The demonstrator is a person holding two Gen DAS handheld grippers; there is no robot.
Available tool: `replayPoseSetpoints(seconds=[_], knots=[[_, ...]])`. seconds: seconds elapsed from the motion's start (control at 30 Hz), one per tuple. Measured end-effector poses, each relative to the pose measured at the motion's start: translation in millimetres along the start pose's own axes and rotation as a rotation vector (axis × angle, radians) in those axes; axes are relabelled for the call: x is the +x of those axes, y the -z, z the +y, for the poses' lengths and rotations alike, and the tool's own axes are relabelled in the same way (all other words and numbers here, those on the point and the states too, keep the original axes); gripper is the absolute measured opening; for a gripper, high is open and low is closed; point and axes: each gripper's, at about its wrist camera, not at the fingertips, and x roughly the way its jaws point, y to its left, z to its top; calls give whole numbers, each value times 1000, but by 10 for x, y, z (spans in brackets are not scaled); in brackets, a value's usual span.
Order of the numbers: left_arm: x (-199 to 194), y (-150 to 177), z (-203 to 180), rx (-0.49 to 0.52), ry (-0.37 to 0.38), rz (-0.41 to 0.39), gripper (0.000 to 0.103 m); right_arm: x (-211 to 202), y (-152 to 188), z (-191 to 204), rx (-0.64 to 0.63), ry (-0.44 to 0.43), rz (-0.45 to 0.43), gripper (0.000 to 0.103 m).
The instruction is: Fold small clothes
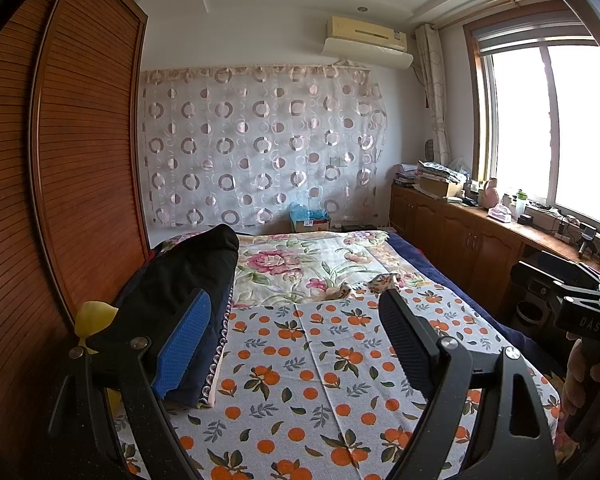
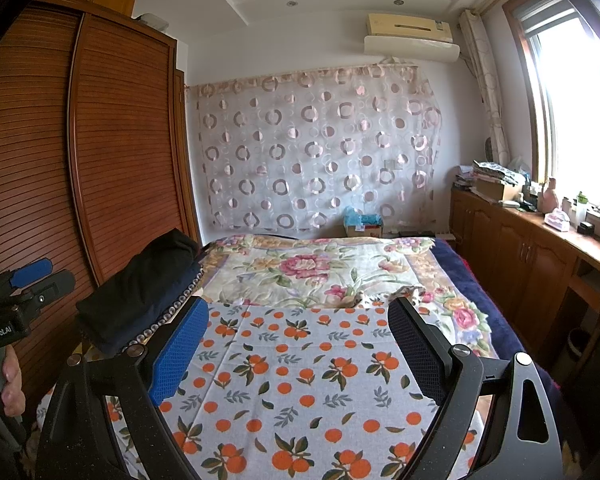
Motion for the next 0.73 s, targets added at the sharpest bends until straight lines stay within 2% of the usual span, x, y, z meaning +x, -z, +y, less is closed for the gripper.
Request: replayPoseSetpoints(seconds=[0.73], knots=[[0,2,10,0,-1,-1,87,2,10,-17,-3,-2,0,92]])
